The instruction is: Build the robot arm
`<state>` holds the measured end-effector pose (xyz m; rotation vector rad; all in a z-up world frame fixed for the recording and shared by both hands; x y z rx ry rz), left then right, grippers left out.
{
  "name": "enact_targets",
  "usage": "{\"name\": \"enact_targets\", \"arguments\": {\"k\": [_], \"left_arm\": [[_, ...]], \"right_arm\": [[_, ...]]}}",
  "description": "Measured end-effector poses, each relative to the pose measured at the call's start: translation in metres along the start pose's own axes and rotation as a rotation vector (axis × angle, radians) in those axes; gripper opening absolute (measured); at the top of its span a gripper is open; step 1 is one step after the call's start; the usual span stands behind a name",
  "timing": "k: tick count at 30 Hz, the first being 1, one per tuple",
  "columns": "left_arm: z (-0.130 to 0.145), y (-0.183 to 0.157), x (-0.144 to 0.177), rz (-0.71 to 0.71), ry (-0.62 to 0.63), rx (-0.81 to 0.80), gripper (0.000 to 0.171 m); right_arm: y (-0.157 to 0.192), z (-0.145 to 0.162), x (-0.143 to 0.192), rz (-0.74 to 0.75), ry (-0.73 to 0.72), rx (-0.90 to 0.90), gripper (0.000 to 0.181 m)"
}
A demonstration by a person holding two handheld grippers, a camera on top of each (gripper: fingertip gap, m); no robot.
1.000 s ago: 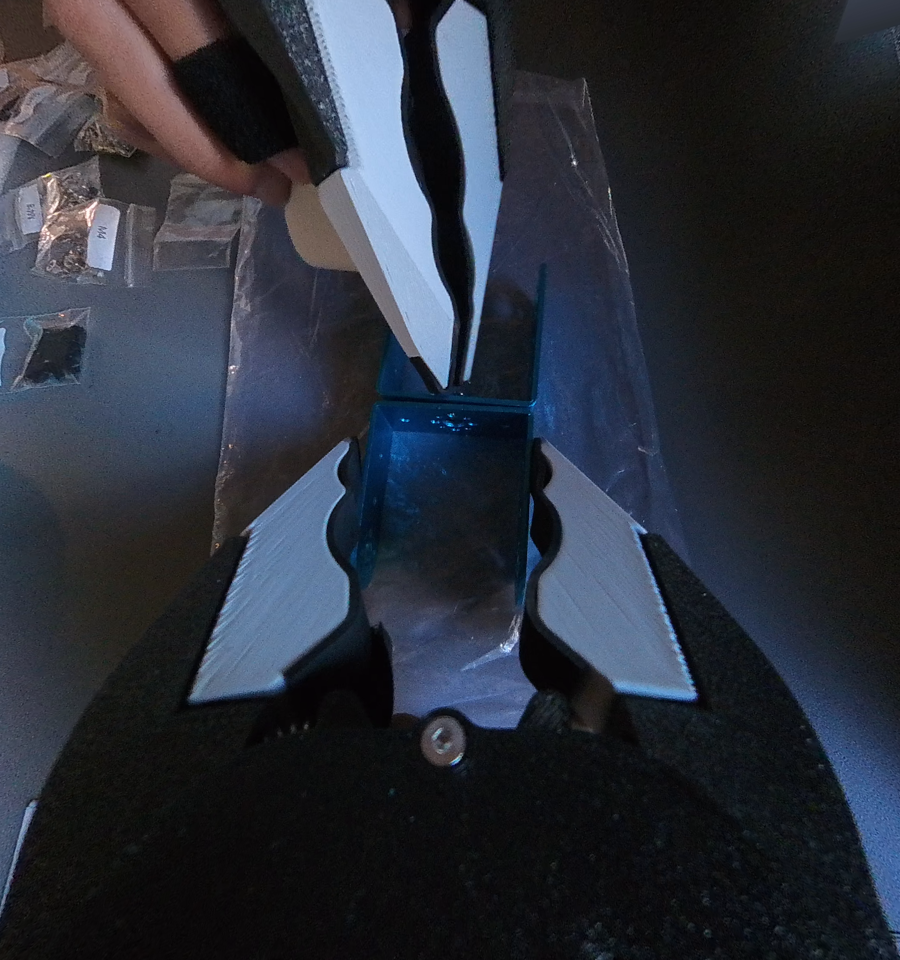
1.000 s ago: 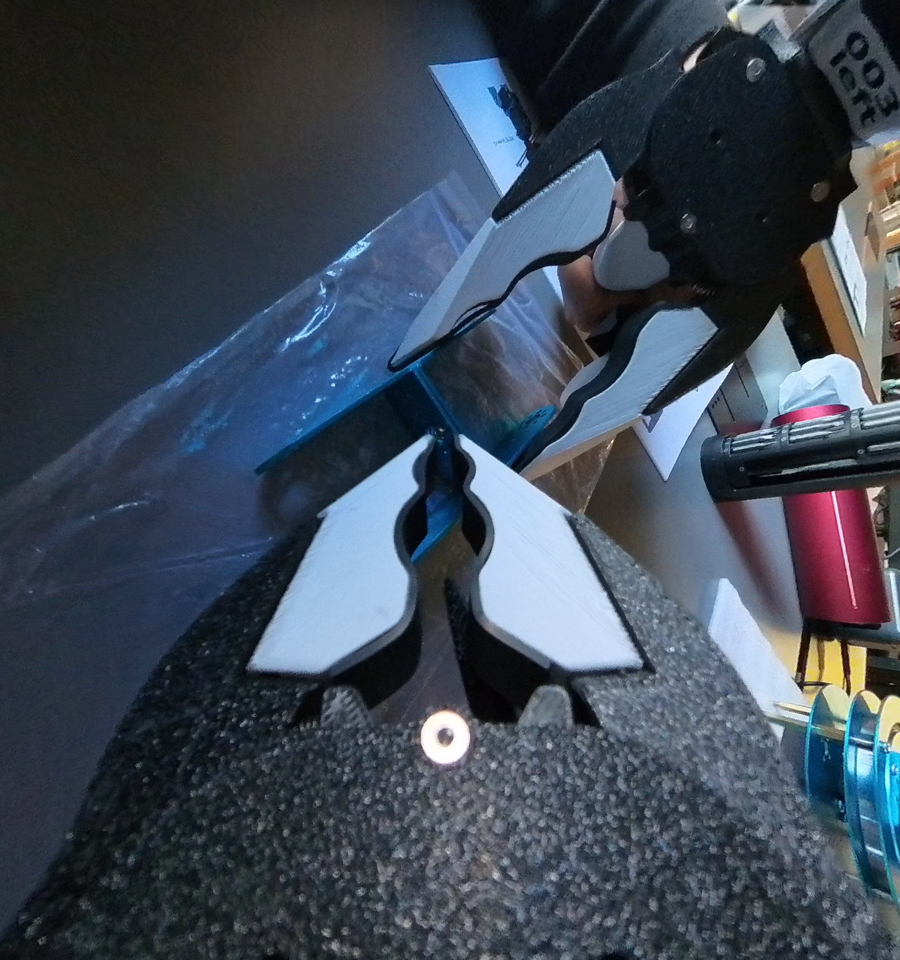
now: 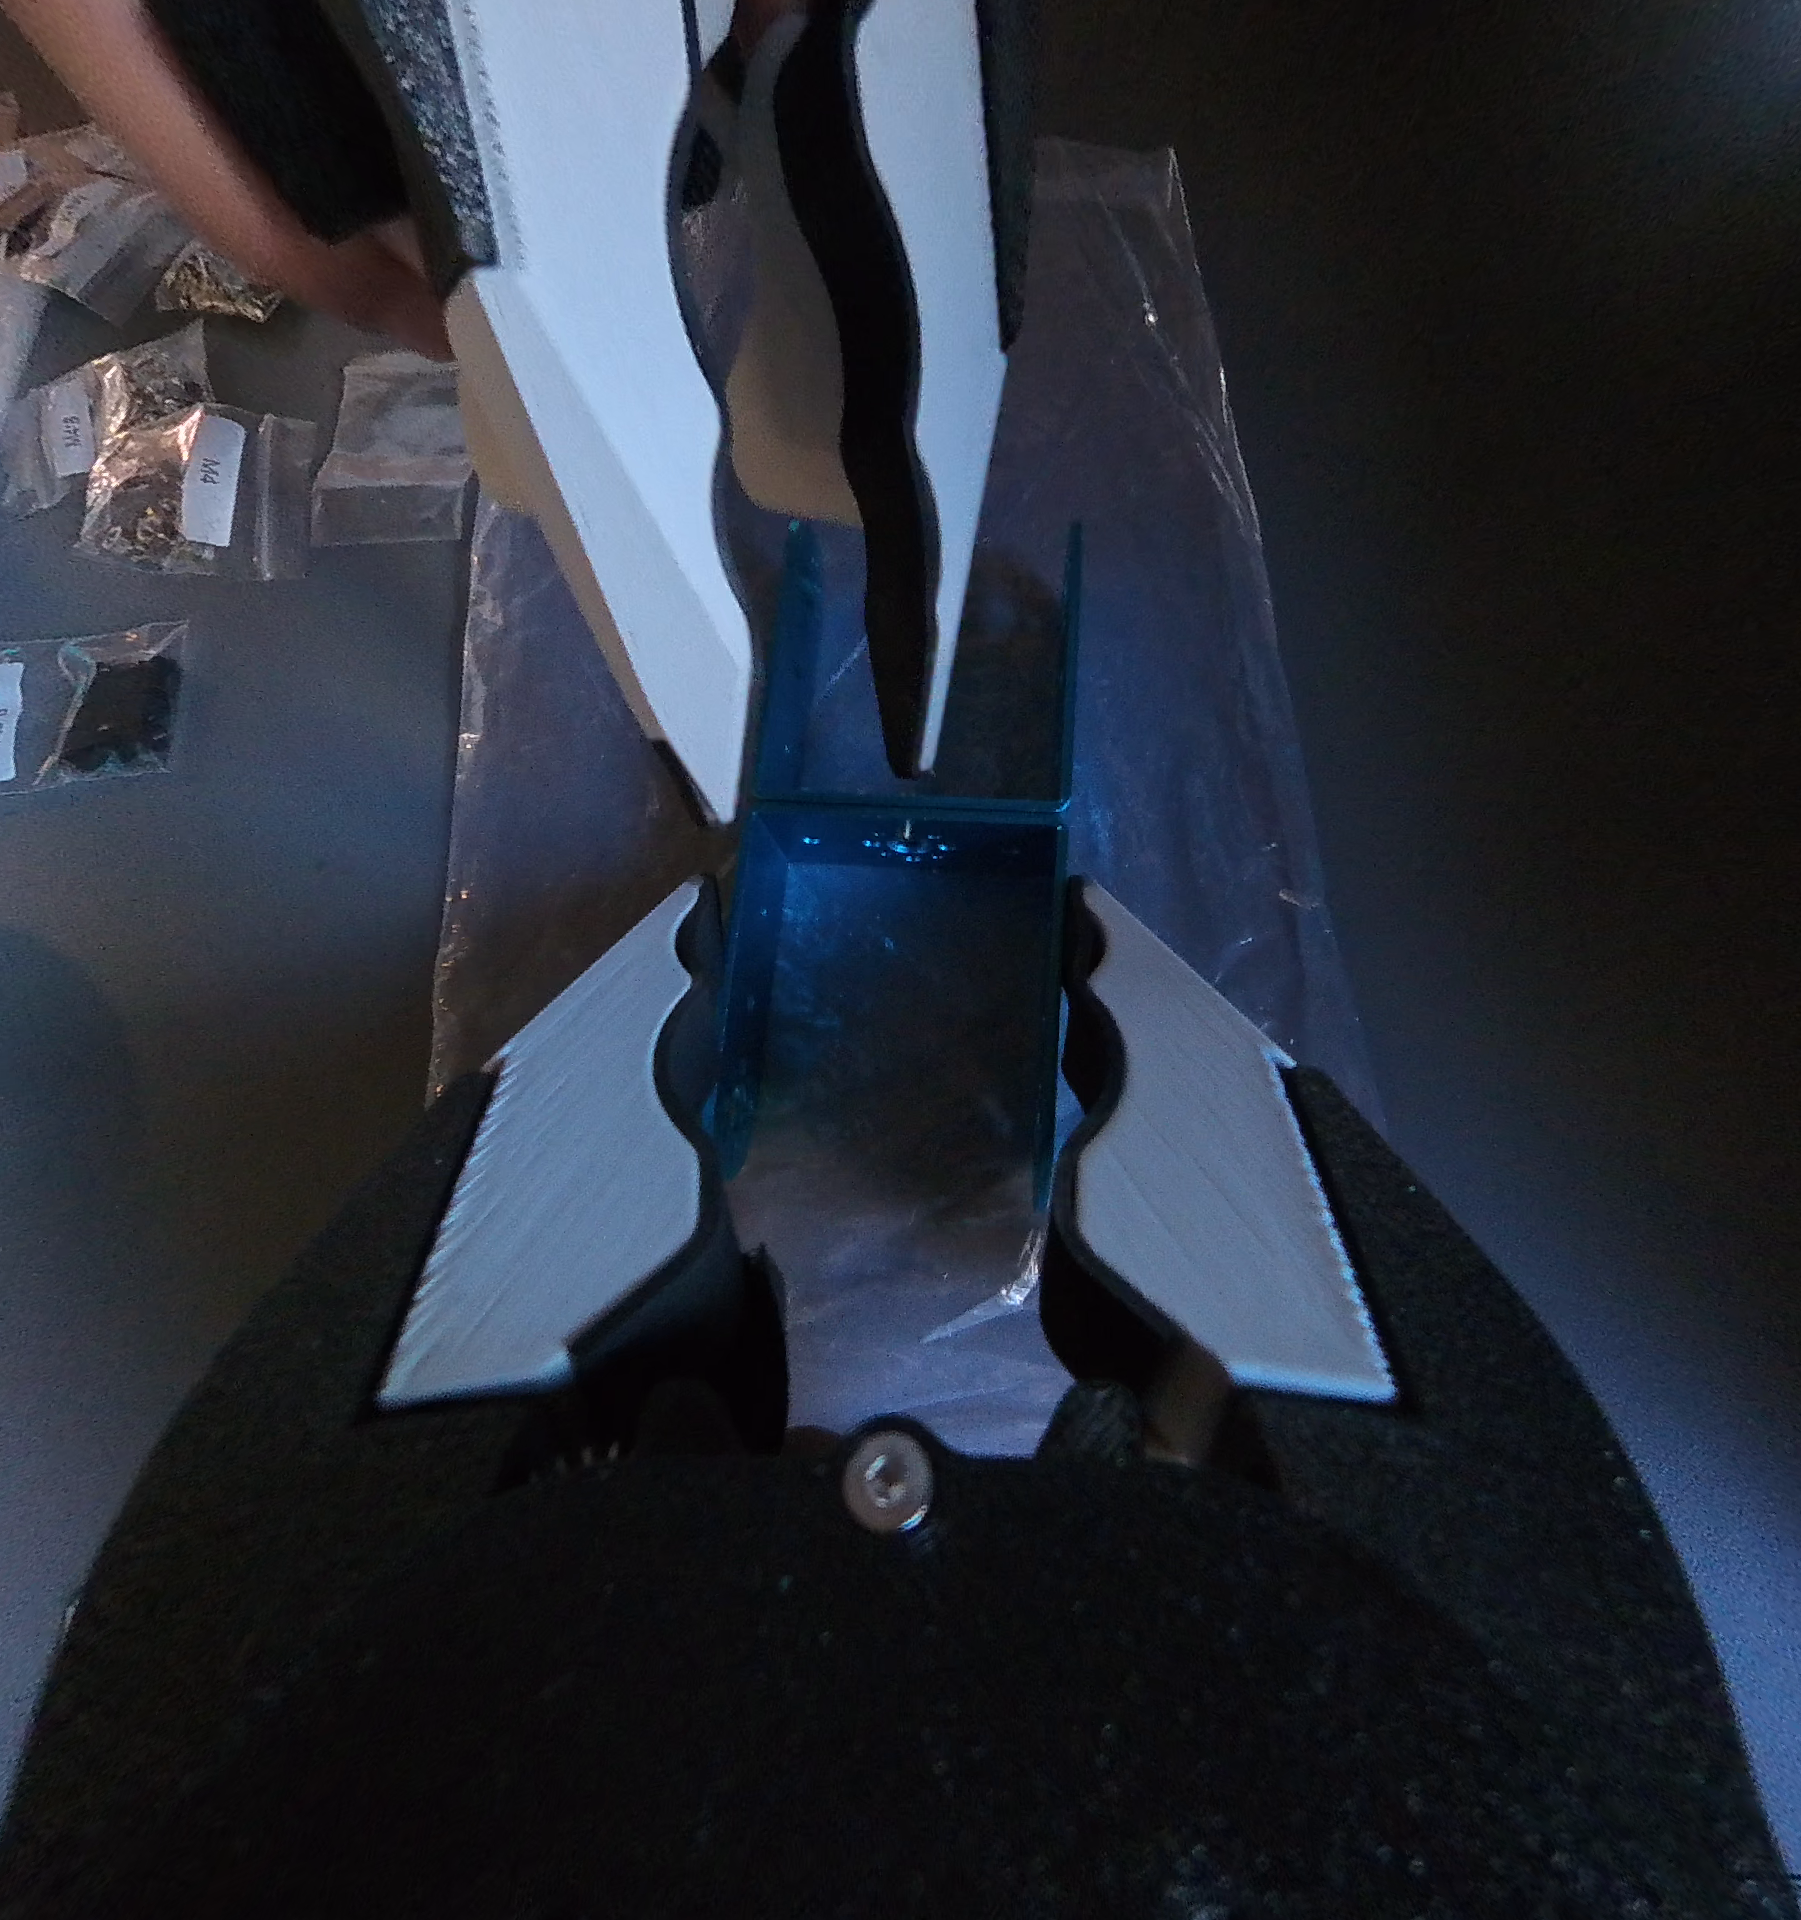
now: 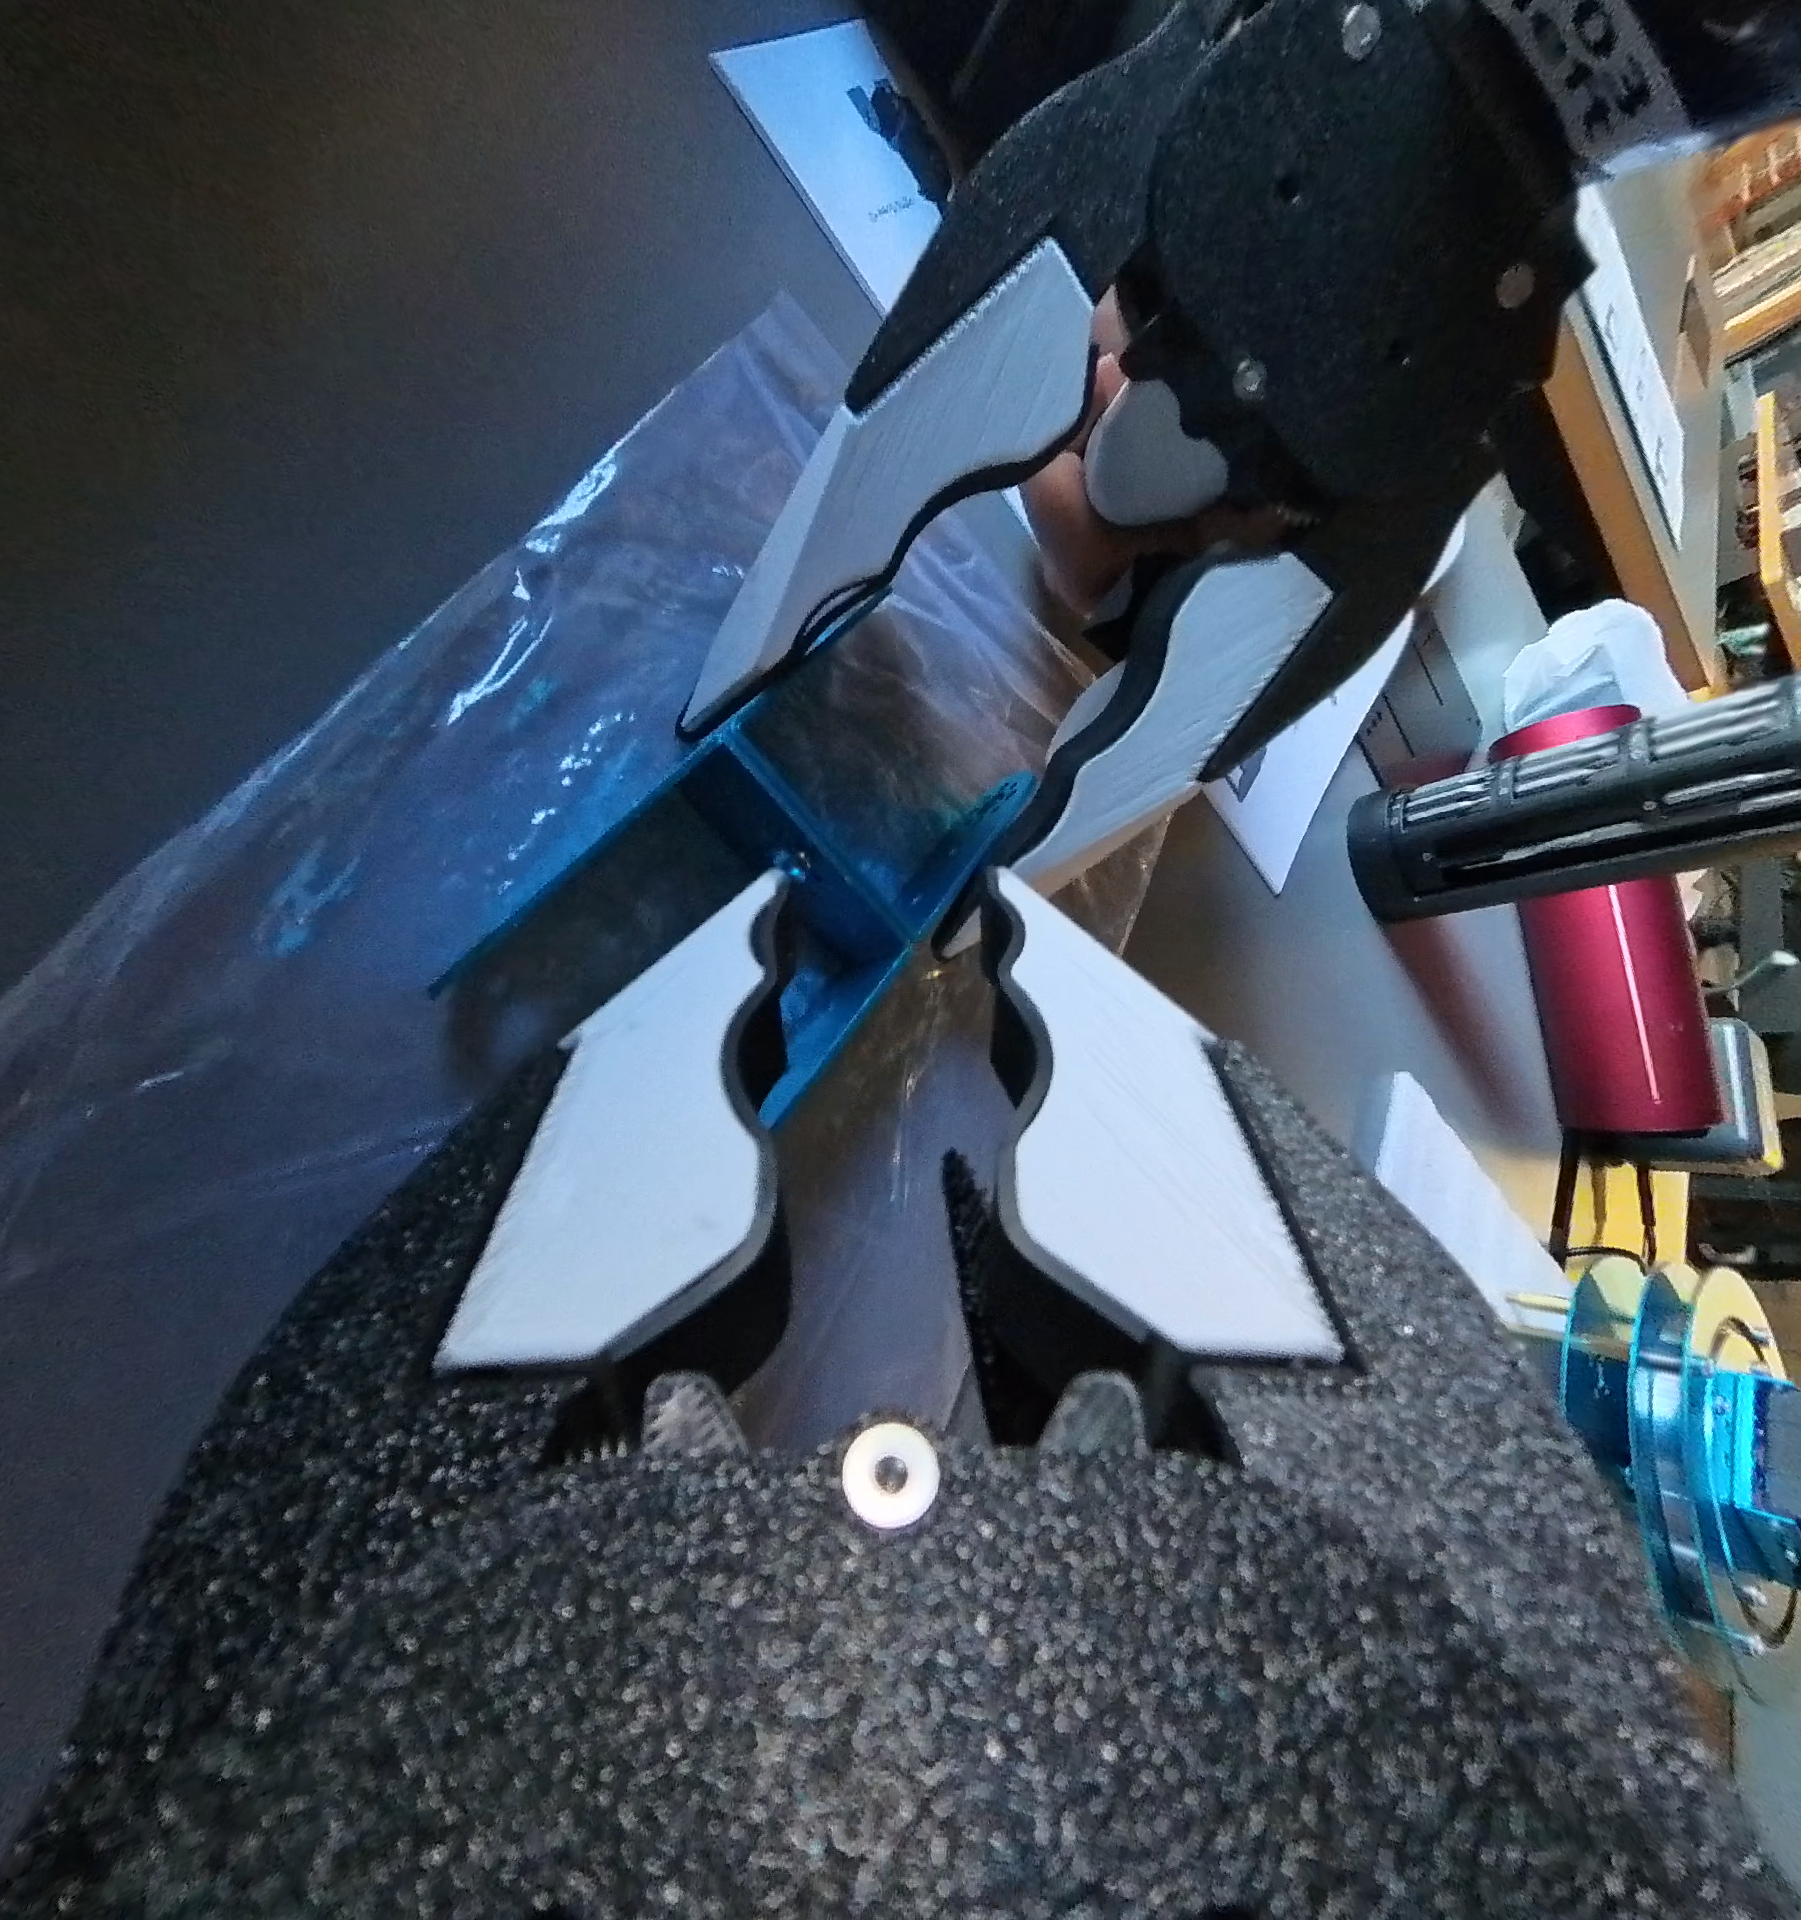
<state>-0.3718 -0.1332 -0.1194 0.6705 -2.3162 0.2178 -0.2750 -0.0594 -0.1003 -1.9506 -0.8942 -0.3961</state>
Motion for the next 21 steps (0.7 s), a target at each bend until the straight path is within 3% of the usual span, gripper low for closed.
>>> {"name": "enact_targets", "arguments": {"k": [13, 17, 21], "left_arm": [[0.0, -0.002, -0.001, -0.024, 0.006, -0.006, 0.066], [-0.001, -0.002, 0.0, -0.029, 0.007, 0.018, 0.081], [-0.005, -0.006, 0.009, -0.018, -0.028, 0.013, 0.081]], "right_arm": [[-0.005, 0.001, 0.001, 0.032, 0.026, -0.035, 0.04], [-0.012, -0.003, 0.028, 0.08, 0.044, -0.136, 0.045], [-0.011, 0.002, 0.078, 0.137, 0.079, -0.435, 0.043]]}}
Point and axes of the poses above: each gripper's, where its closed fingertips meet, x back along the fingers, z out of its underside, y = z × x across the jaws, the point moved 8 cm from there along x, back along the fingers, and after that the axes turned 5 degrees about x, right-handed, at the moved point
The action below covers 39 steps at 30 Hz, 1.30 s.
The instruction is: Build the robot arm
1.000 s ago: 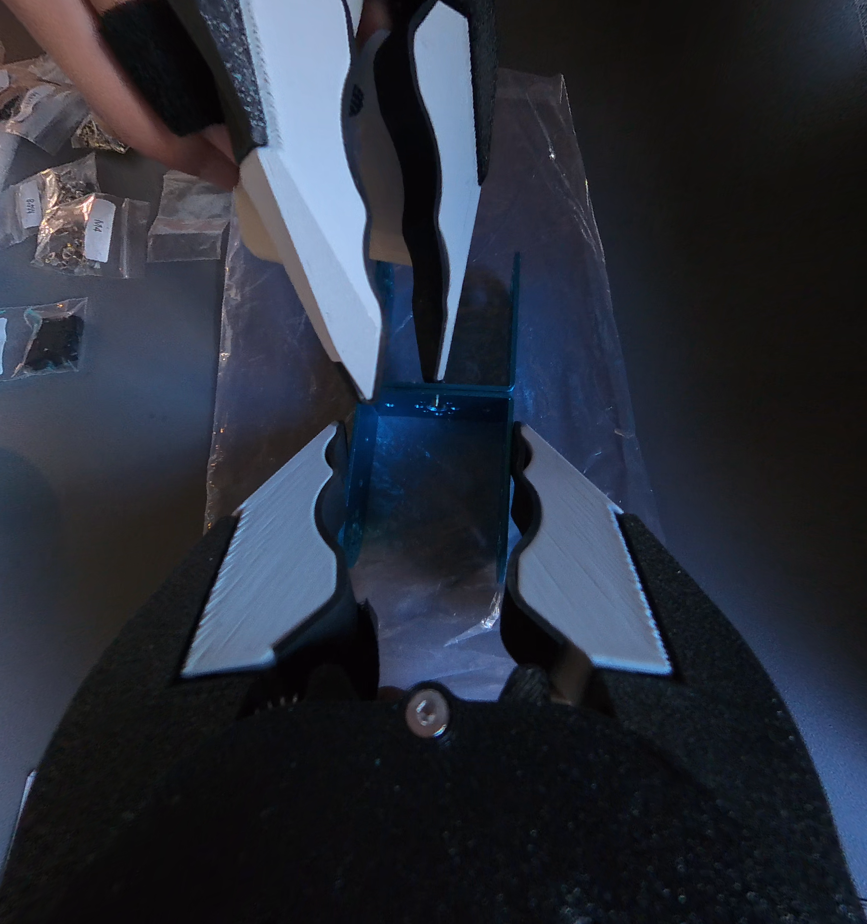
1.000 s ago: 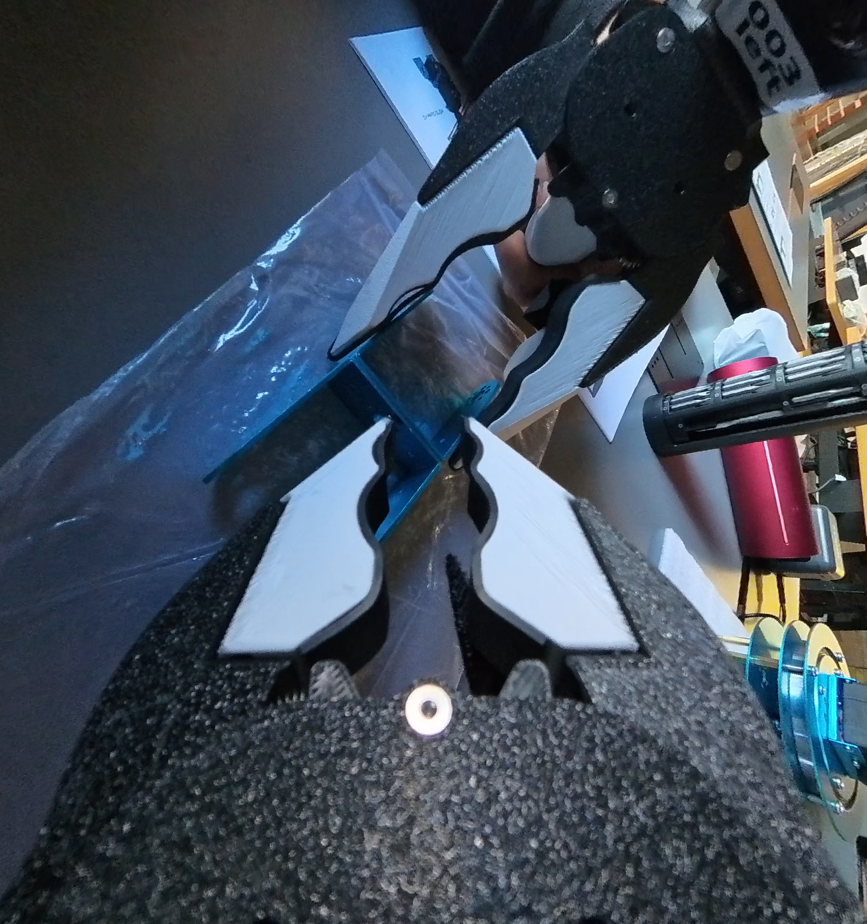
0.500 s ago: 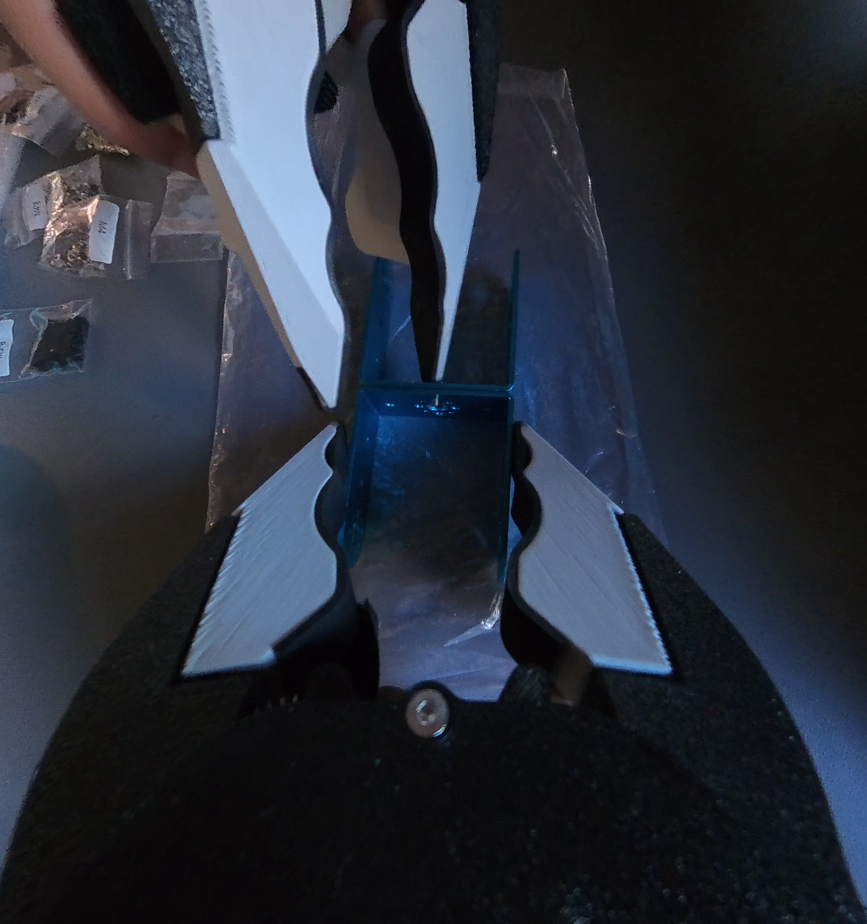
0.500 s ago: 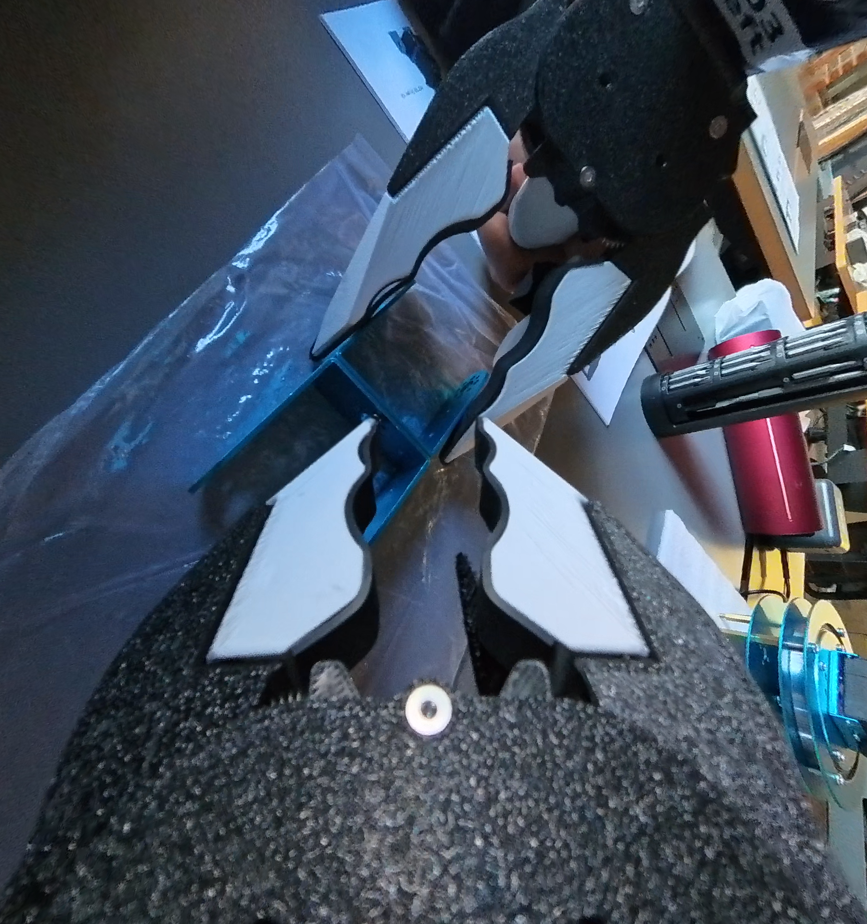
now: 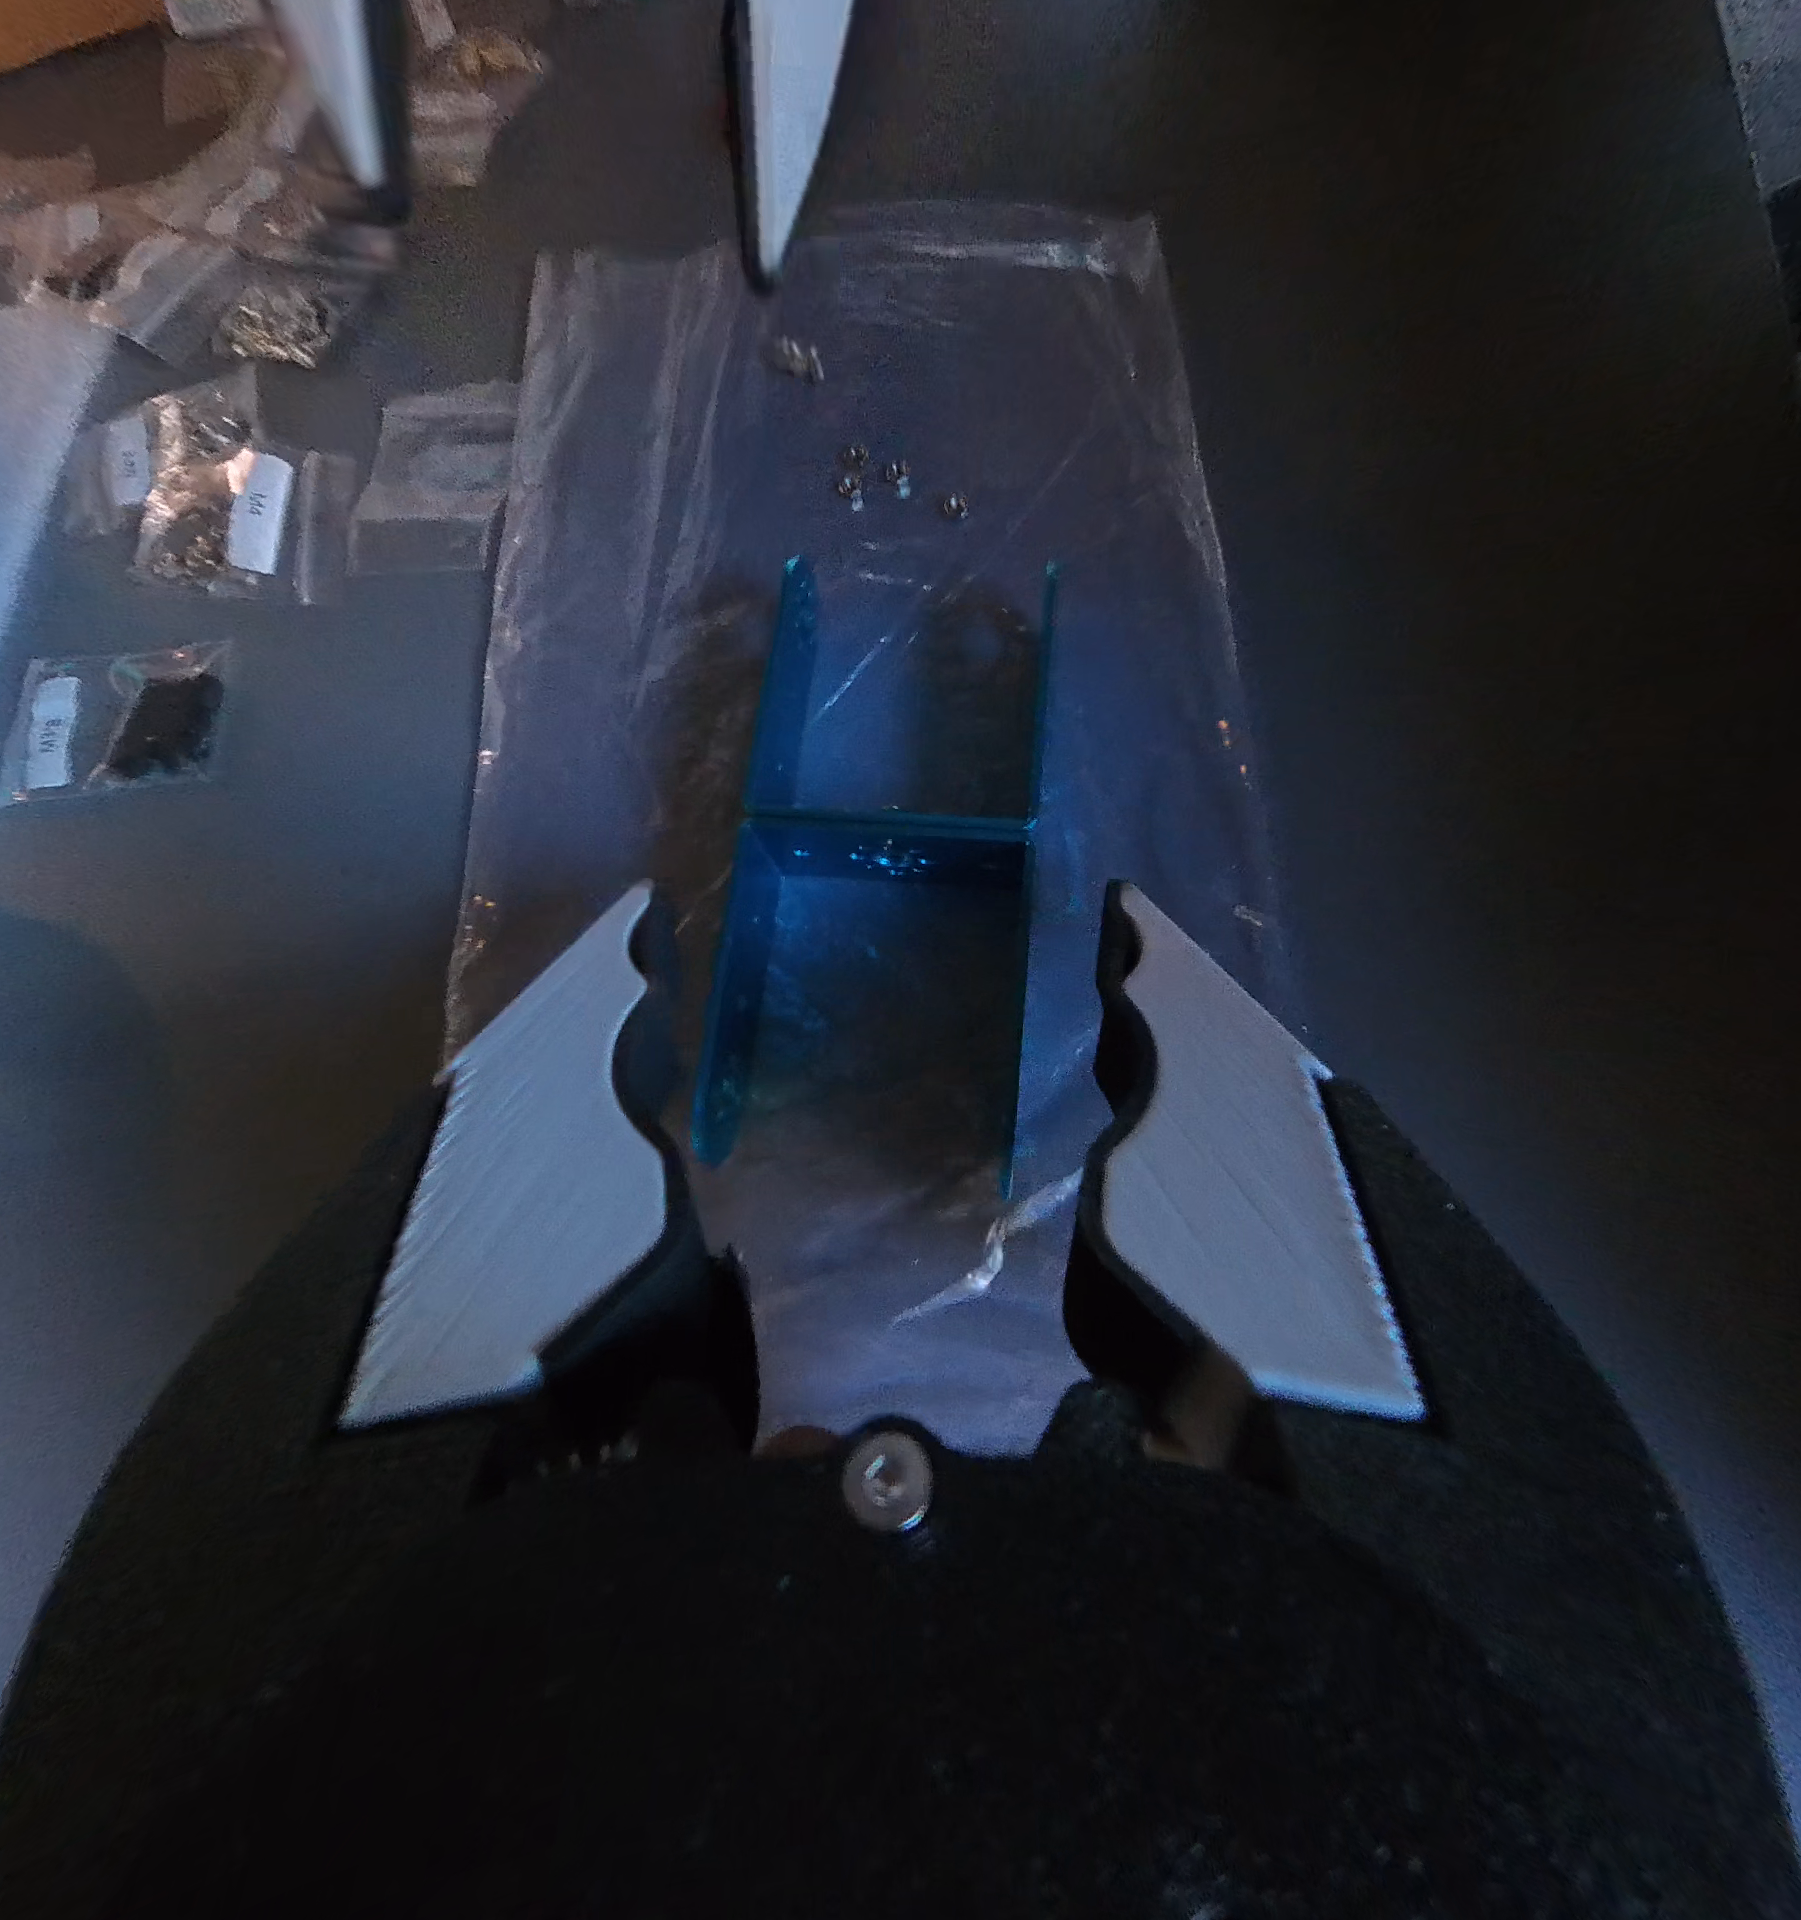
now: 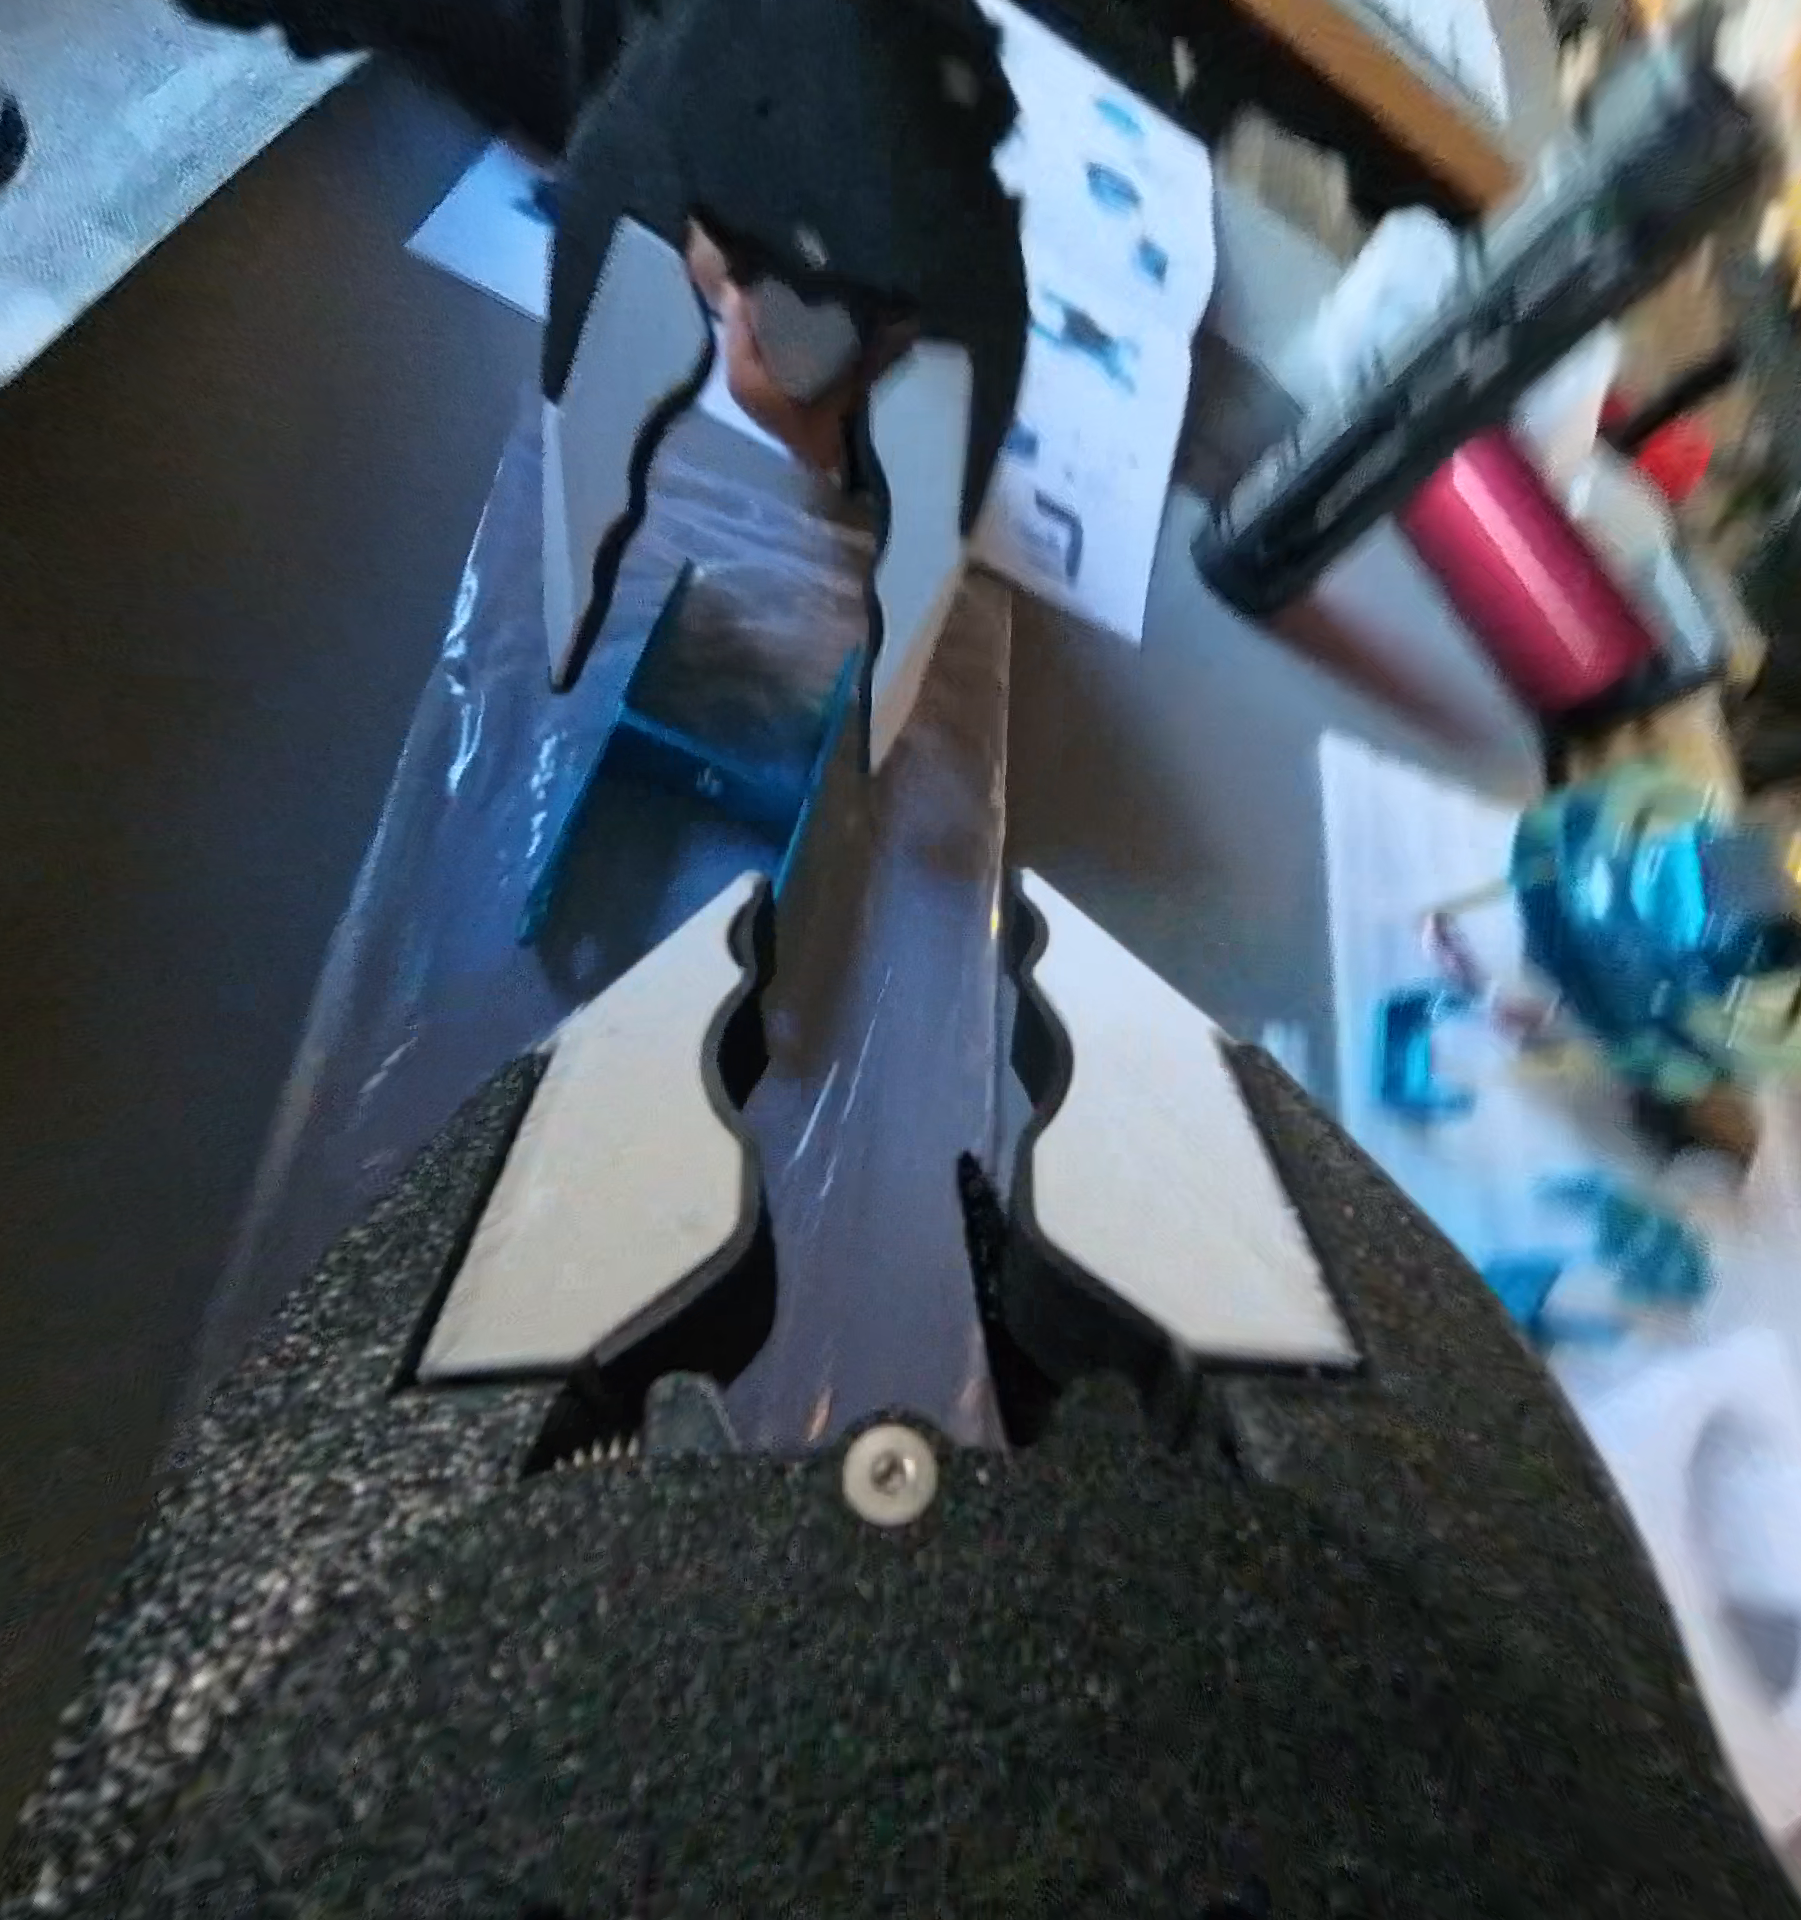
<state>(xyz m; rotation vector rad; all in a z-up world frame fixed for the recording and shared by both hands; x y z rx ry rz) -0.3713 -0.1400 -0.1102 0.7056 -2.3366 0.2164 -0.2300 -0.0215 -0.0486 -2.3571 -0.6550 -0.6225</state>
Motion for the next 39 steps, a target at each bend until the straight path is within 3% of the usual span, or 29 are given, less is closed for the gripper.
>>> {"name": "enact_targets", "arguments": {"k": [2, 3, 6, 8, 11, 19, 31, 35, 39], "left_arm": [[-0.005, -0.002, 0.01, -0.004, -0.042, -0.002, 0.08], [-0.008, -0.002, 0.015, -0.007, -0.072, -0.002, 0.076], [-0.017, -0.002, 0.031, -0.011, -0.16, 0.022, 0.063], [-0.022, 0.001, 0.038, -0.029, -0.218, 0.048, 0.055], [-0.027, 0.009, 0.043, -0.102, -0.273, 0.082, 0.051], [-0.029, 0.015, 0.045, -0.163, -0.317, 0.117, 0.047], [-0.033, 0.006, 0.047, -0.063, -0.354, 0.145, 0.045], [-0.037, 0.004, 0.052, 0.046, -0.425, 0.227, 0.043], [-0.042, 0.003, 0.053, 0.208, -0.512, 0.364, 0.034]], "right_arm": [[0.009, 0.015, 0.021, -0.037, 0.073, -0.183, 0.043], [0.021, 0.023, 0.028, -0.09, 0.128, -0.246, 0.032], [0.054, 0.043, 0.03, -0.103, 0.265, -0.358, 0.025], [0.066, 0.05, 0.026, -0.079, 0.273, -0.376, 0.014], [0.07, 0.052, 0.019, -0.04, 0.234, -0.449, 0.013], [0.068, 0.043, -0.005, -0.006, 0.307, -0.39, 0.007], [0.06, 0.047, -0.01, -0.114, 0.334, -0.463, 0.003], [0.046, 0.033, -0.003, -0.08, 0.13, -0.512, 0.004], [0.021, -0.008, 0.008, -0.044, -0.297, -0.516, 0.003]]}}
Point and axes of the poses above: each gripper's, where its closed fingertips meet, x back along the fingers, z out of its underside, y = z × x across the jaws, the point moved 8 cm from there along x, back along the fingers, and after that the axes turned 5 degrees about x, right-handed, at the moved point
